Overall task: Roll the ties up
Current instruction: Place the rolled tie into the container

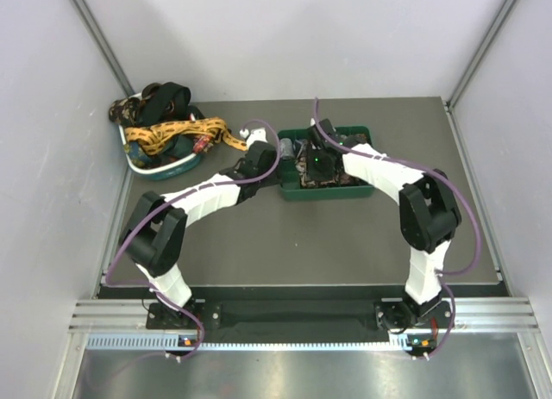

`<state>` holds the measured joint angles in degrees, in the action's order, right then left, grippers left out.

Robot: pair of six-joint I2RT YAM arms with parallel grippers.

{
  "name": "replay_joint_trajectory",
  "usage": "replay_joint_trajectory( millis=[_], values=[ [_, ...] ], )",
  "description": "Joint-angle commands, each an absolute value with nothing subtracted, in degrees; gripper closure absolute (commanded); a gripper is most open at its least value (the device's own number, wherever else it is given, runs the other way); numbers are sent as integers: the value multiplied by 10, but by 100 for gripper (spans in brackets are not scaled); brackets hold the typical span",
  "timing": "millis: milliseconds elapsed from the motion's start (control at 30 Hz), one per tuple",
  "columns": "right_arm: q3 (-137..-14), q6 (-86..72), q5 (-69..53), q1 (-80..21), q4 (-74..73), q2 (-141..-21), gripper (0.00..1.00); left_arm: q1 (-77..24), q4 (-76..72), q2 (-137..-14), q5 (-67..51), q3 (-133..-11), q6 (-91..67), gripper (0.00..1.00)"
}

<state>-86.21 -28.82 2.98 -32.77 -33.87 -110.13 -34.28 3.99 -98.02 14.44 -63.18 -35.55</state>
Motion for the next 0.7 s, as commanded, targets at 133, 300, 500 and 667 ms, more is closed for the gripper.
replay_joint_trajectory(
  millis=[133, 300, 500, 667],
  values=[
    [-885, -252, 48, -321, -327, -998, 94, -347, 40, -963, 134, -695, -308, 54],
    [-921, -238, 38, -322, -372, -984, 93, -347, 42, -953, 126, -727, -289, 50],
    [-908, -216, 35, -320, -390, -949, 92, -331, 50, -957, 91, -782, -294, 46],
    [-899, -200, 37, -316, -418, -928, 92, -323, 49, -988, 50, -835, -321, 46]
  ],
)
